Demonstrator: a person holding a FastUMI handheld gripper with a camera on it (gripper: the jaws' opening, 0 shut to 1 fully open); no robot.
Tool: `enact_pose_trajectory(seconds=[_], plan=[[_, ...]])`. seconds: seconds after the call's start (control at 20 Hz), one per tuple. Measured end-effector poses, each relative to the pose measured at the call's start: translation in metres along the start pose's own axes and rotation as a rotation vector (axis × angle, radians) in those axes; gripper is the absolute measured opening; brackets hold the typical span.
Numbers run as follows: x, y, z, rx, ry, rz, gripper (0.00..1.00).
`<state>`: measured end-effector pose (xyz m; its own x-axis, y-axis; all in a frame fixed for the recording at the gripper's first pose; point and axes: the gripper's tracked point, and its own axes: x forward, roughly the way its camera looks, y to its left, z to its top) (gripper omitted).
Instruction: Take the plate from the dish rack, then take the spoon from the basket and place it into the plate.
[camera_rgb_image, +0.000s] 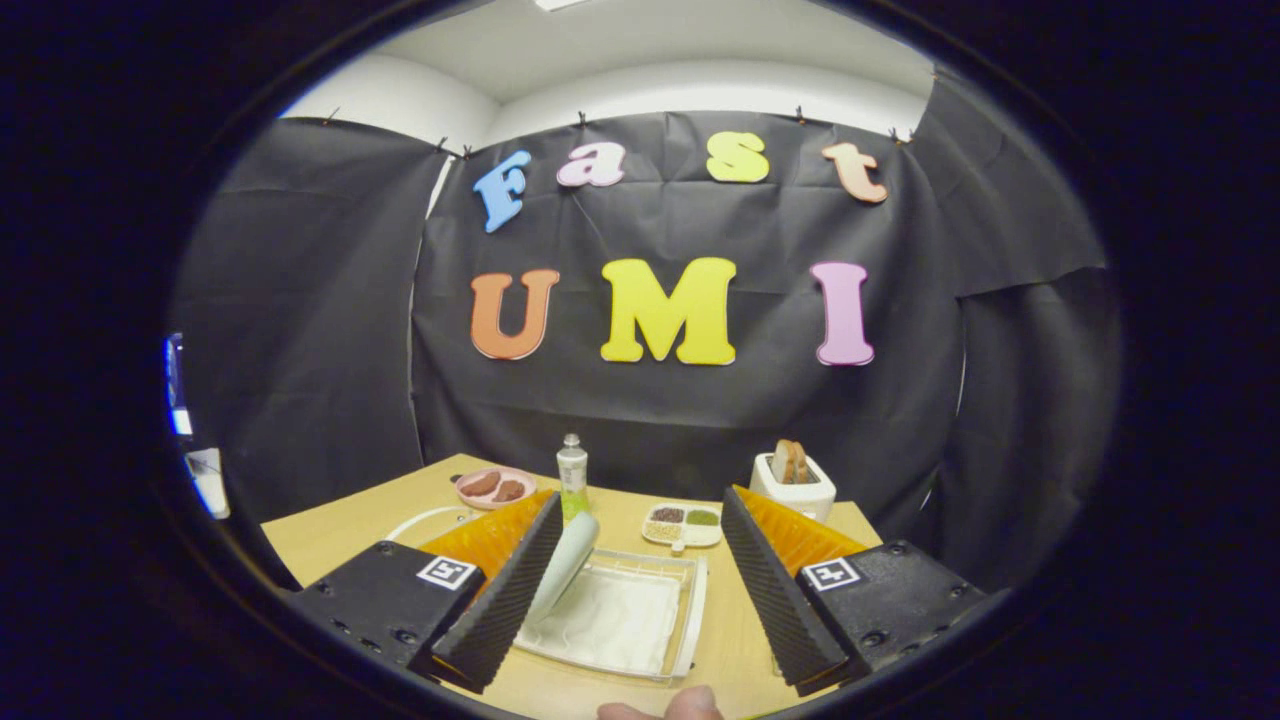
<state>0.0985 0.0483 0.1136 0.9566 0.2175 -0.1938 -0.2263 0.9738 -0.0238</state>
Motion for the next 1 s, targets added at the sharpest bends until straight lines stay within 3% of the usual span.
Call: enact_pose_trajectory(seconds=[0.3,0.7,0.85,1.0], plan=[[0.050,0.039,-0.011,0.045,0.258,0.133,1.00],[0.104,0.070,-0.079,0.141,0.599,0.158,1.00],[0.118,0.072,-0.096,0.195,0.670,0.129,0.96],[0.122,0.090,-0.111,0.225,0.738,0.154,0.90]])
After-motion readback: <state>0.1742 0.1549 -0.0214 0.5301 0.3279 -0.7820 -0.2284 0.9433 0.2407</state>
